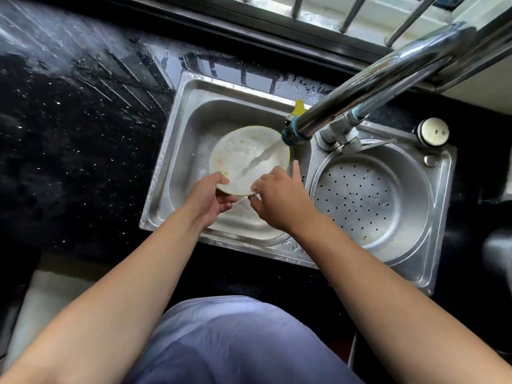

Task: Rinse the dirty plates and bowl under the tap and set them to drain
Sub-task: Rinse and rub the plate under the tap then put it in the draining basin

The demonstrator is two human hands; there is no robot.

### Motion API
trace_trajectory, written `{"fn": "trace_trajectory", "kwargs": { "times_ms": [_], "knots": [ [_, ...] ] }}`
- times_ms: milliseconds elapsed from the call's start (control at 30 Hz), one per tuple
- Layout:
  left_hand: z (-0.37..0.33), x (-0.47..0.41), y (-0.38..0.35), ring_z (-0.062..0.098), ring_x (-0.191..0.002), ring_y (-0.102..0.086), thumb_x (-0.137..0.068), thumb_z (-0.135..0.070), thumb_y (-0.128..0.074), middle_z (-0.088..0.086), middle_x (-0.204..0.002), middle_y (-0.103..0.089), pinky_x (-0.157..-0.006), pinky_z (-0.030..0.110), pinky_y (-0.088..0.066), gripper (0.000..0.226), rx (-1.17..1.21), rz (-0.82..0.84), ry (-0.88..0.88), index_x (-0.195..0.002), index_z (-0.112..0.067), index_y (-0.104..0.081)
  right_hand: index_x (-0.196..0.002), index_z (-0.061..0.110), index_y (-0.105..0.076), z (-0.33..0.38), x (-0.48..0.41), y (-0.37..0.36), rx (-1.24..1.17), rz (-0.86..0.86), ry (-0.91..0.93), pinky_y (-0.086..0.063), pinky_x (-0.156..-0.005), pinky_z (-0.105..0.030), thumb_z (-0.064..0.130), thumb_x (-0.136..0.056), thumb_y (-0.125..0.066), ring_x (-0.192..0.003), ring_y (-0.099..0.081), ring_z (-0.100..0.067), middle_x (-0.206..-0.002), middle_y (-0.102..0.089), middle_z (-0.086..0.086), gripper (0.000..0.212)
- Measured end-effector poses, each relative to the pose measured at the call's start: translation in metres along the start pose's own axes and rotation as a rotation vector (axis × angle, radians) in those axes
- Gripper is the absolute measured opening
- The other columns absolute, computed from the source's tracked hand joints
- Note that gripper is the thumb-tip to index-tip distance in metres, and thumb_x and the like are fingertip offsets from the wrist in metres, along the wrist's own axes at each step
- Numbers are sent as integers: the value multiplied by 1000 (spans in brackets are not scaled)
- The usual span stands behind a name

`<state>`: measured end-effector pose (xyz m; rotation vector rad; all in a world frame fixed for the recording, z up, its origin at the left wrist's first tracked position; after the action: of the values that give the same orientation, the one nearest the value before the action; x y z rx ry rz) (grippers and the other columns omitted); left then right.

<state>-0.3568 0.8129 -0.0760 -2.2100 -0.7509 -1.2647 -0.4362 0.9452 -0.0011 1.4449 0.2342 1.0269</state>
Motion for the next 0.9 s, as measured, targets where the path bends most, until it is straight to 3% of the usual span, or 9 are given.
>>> {"fn": "trace_trajectory", "kwargs": {
  "times_ms": [200, 333, 467, 567, 600, 667, 733, 833, 900],
  "knots": [
    [-33, 6, 3, 30, -45, -72, -80, -15, -57, 13, -50, -70, -34, 21, -46, 15, -302, -106, -168, -85, -1, -60, -122, 23, -67, 4, 3, -20, -271, -24, -19, -23, -115, -57, 35, -102, -49, -119, -59, -25, -118, -71, 1, 29],
    [-44, 10, 4, 32, -56, -77, -84, -49, -57, 17, -68, -78, -42, 25, -53, 49, -510, -117, -168, -91, -3, -70, -89, 14, -69, -3, -2, -28, -544, -131, -52, -39, -82, -39, 14, -100, -55, -81, -59, -37, -78, -70, -10, 17],
    [-36, 5, 11, 26, -73, -77, -92, -70, -43, 11, -101, -76, -68, 34, -54, 63, -549, -120, -152, -120, -19, -67, -68, 16, -53, -10, -11, -34, -810, -172, -227, -25, -57, -31, 22, -102, -55, -62, -43, -23, -56, -46, 5, 34],
    [2, 4, 8, 27, -99, -67, -100, -63, -45, 12, -128, -61, -95, 49, -54, 48, -275, -25, 4, -133, -28, -52, -69, 16, -62, -10, -21, -40, -1169, -146, -447, -38, -60, -27, 28, -103, -53, -64, -50, -15, -63, -60, 6, 37],
    [17, 5, 4, 31, -105, -63, -98, -66, -46, 15, -130, -58, -100, 54, -52, 55, -179, 19, 98, -135, -26, -51, -75, 14, -65, -9, -23, -42, -1354, -140, -534, -45, -66, -32, 28, -103, -53, -70, -56, -17, -74, -68, -5, 34],
    [39, 7, -8, 39, -115, -61, -93, -73, -48, 20, -128, -57, -104, 60, -49, 71, 59, 128, 231, -139, -18, -53, -88, 9, -66, -6, -27, -46, -1728, -121, -688, -56, -77, -44, 23, -106, -52, -85, -65, -26, -102, -72, -24, 27],
    [40, 5, -16, 41, -120, -64, -97, -62, -55, 22, -131, -63, -106, 58, -49, 67, 442, 156, 213, -141, -11, -54, -101, 10, -66, -4, -27, -47, -2000, -116, -778, -57, -84, -49, 17, -107, -49, -92, -68, -28, -112, -71, -21, 19],
    [20, 3, -12, 24, -90, -79, -106, -26, -53, 15, -102, -80, -77, 34, -64, 31, 692, 68, 64, -125, -2, -63, -110, 7, -61, -7, -20, -51, -2244, -49, -817, -54, -94, -53, 12, -109, -45, -95, -68, -27, -106, -72, -14, 17],
    [7, 4, -9, 18, -78, -80, -107, -14, -50, 12, -87, -82, -62, 27, -63, 21, 689, 57, 4, -112, -1, -65, -111, 3, -61, -16, -8, -55, -2119, 111, -799, -58, -91, -48, 19, -110, -44, -88, -72, -26, -101, -73, -14, 24]
  ]
}}
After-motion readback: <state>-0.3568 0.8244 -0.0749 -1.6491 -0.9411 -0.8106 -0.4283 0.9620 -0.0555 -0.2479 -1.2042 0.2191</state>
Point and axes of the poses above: each hand's wrist, its own x-axis away from the middle knuckle, its own y-axis out of the back of the hand, z = x × y, the point moved 5 cm from there along -x, towards the middle knuckle
